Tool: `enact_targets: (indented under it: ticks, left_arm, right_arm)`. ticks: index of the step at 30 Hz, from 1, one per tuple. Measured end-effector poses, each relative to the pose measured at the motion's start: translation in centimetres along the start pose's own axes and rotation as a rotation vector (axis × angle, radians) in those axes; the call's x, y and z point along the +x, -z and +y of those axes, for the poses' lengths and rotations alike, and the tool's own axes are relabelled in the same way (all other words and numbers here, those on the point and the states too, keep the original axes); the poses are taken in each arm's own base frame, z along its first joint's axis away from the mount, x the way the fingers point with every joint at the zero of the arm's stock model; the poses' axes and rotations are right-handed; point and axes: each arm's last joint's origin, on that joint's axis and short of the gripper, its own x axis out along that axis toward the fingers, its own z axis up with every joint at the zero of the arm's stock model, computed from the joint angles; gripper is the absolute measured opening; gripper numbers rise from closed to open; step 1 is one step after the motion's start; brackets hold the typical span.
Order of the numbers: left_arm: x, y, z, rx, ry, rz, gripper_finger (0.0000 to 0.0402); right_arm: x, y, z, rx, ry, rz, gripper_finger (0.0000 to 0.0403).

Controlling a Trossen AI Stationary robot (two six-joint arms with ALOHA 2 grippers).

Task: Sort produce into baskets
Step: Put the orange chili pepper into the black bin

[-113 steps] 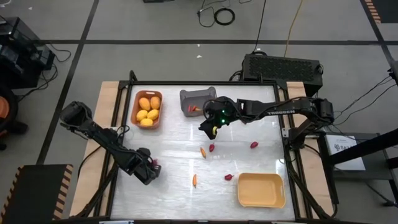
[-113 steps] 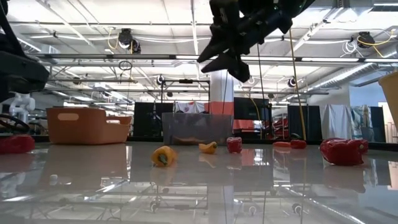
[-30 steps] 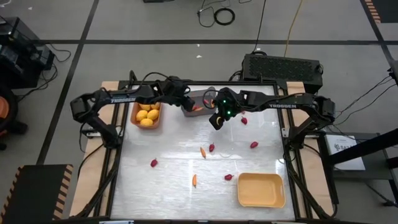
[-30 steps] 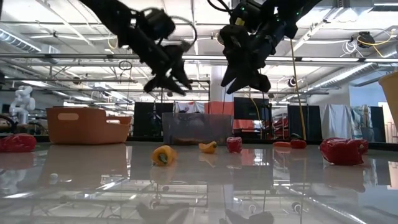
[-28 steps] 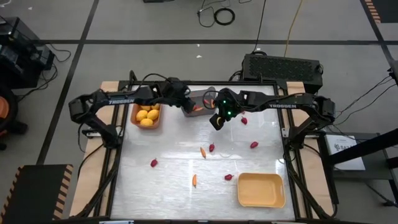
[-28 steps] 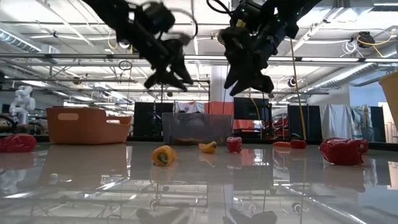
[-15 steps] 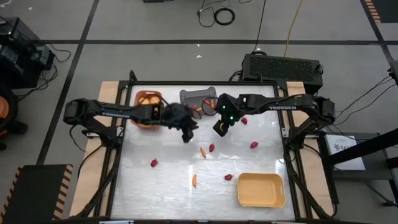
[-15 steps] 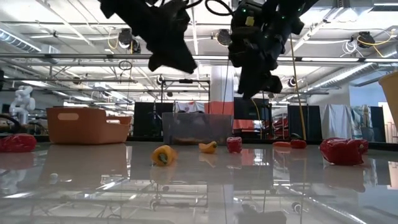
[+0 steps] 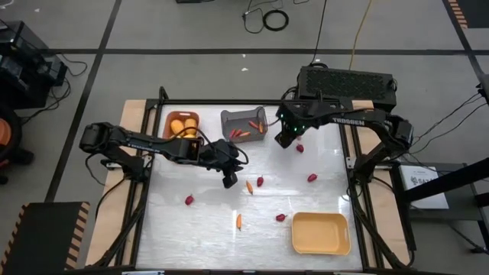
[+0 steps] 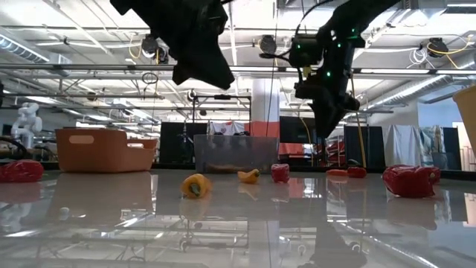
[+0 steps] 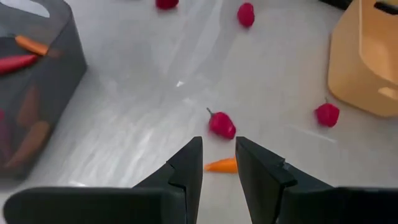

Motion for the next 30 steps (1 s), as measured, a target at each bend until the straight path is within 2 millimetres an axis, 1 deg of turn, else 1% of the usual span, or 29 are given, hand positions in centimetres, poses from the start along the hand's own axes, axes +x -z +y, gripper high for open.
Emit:
enact_targets:
  ticks: [3,5,9,12,17,20,25,28,30]
  left_arm:
    - [0.1,0.3,-0.4,-0.019,0.005,0.014,0.0102]
    - [0.0,0.4,-0.8,-0.029,0.012,0.012,0.0102]
    - [-0.1,0.8,-1.6,-0.049,0.011,0.01,0.0102]
    - [-0.2,1.1,-2.3,-0.059,-0.001,0.001,0.0102]
    - [-0.4,1.4,-3.0,-0.05,-0.033,-0.024,0.0102]
    - [-0.4,1.5,-3.1,-0.096,-0.039,-0.029,0.0102]
    - [-0.4,1.6,-3.3,-0.127,-0.048,-0.036,0.0102]
    - [-0.5,1.7,-3.5,-0.139,-0.043,-0.035,0.0102]
    - [-0.5,1.8,-3.7,-0.135,-0.036,-0.032,0.0102]
  right_arm:
    - [0.5,-0.5,-1.3,0.003,0.016,0.007,0.0098]
    - [1.2,-0.6,-2.1,0.007,0.021,0.011,0.0098]
    - [3.6,0.0,-3.7,0.051,0.046,0.039,0.0098]
    - [5.2,0.6,-4.5,0.063,0.054,0.053,0.0098]
    - [6.7,0.6,-4.9,0.055,0.058,0.022,0.0098]
    - [7.3,0.6,-5.0,0.05,0.056,0.009,0.0098]
    - [8.3,0.8,-4.9,0.044,0.059,0.041,0.0097]
    - [8.9,0.8,-4.9,0.041,0.06,0.058,0.0087]
    - [9.1,0.8,-4.8,0.041,0.058,0.066,0.0071]
